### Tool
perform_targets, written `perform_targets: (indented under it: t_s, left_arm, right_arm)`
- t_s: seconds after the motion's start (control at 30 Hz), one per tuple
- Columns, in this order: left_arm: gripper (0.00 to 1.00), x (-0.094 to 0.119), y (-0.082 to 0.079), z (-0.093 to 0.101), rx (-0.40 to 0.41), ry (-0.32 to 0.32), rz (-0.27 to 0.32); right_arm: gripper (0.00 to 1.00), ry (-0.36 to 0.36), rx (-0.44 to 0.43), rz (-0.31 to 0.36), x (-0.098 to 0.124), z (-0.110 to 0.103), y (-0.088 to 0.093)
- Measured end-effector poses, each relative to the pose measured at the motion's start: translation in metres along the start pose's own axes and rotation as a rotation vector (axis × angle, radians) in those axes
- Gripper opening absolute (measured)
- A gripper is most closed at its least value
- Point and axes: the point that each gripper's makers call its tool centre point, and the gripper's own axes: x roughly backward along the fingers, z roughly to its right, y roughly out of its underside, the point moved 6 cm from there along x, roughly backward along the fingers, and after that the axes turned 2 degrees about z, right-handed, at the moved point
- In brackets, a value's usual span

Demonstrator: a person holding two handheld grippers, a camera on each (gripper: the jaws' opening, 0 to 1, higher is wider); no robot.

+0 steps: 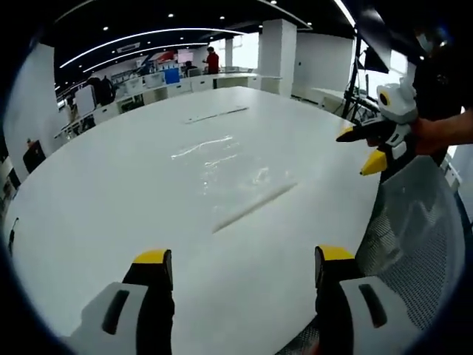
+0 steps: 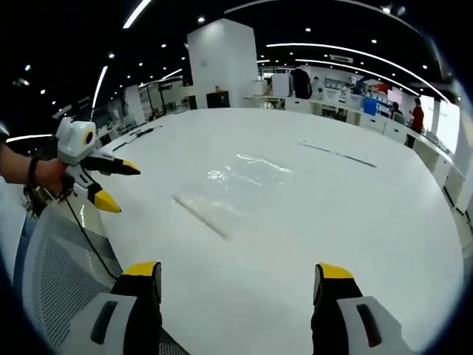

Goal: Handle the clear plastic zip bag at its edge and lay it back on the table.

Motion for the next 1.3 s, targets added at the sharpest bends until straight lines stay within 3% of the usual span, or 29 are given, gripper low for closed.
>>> perform_targets:
  t_s: [0.47, 0.73, 1.3]
  left_arm:
    - [0.77, 0.003, 0.010, 0.012, 0.012, 0.034, -0.021]
    - [0.78, 0.006, 0.013, 0.008, 0.030, 0.013, -0.023]
    - [0.79, 0.005, 0.014, 0.012, 0.038, 0.020, -0.024]
  right_arm:
    - [0.90, 0.020, -0.037, -0.009, 0.015, -0.001, 0.017]
    - [0.90, 0.026, -0.056, -0.020, 0.020, -0.001, 0.025]
    - [0.91, 0.035, -0.066, -0.004, 0.022, 0.000, 0.025]
